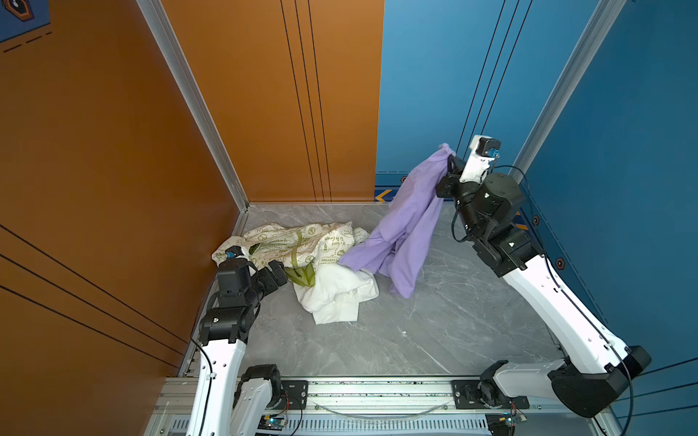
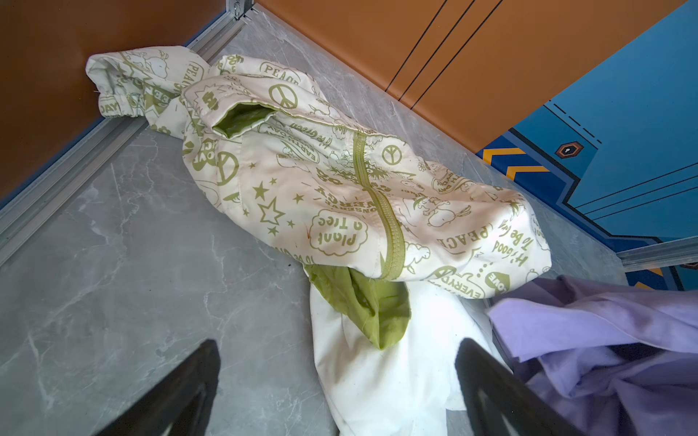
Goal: Pick out a specific cloth from the pile
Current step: 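Lift the lavender shirt with the right gripper and carry it away from the pile, then lower the lavender shirt onto the table and open the right gripper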
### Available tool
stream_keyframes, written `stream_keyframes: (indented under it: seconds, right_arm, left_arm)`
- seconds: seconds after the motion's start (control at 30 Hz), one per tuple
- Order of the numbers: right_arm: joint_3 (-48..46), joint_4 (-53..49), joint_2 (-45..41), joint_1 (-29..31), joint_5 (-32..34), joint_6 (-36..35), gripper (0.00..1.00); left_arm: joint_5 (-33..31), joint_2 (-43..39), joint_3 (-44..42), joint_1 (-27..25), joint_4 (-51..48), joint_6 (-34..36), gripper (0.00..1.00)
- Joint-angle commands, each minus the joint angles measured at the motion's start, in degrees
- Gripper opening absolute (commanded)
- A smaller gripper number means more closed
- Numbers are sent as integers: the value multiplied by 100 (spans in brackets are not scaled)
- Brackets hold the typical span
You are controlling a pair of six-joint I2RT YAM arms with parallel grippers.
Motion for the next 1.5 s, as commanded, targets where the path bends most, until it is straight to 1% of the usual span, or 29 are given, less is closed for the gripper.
stream_keyframes:
  seconds: [0.0,0.07,0.17,0.27,0.4,0.47,0.53,0.73,0.8,0.9,1.07,1.33,1.47]
  right_arm:
    - [847,248,214,-558,-500,154,0]
    - [1499,116,525,-920,-733,314,0]
    - [2546,-235,1170,-1487,-1138,761,0]
    - [3387,-516,1775,-1810,-1527,1105,0]
    - [4213,-876,2469,-2085,-1987,1448,0]
    - [4424,-1066,2719,-2200,-2229,1639,0]
    - [4427,-1186,2842,-2252,-2402,1761,0]
    - [4412,-1547,3021,-2252,-2869,1794,0]
    - [4332,-1605,2994,-2252,-2866,1718,0]
    - [3927,-1622,2809,-2261,-2709,1402,0]
    - [2662,-1634,2265,-2309,-2357,779,0]
    - [422,-1638,1184,-2604,-1235,67,0]
    - [-358,-1717,838,-2818,-687,-199,0]
  left_arm:
    - [135,-58,-7,36,100,-65,98]
    - [155,-58,-21,36,102,-79,98]
    - [175,-80,-31,38,95,-90,98]
    - [188,-114,-44,40,100,-101,98]
    - [197,-118,-56,33,102,-92,98]
    - [211,-119,-65,32,102,-96,98]
    - [212,-134,-59,32,101,-97,98]
    - [222,-153,-96,32,133,-92,98]
    - [227,-163,-102,26,146,-112,98]
    - [240,-181,-116,28,142,-128,98]
    - [254,-198,-122,31,147,-122,98]
    - [273,-185,-162,19,200,-144,98]
    - [276,-167,-166,11,233,-141,98]
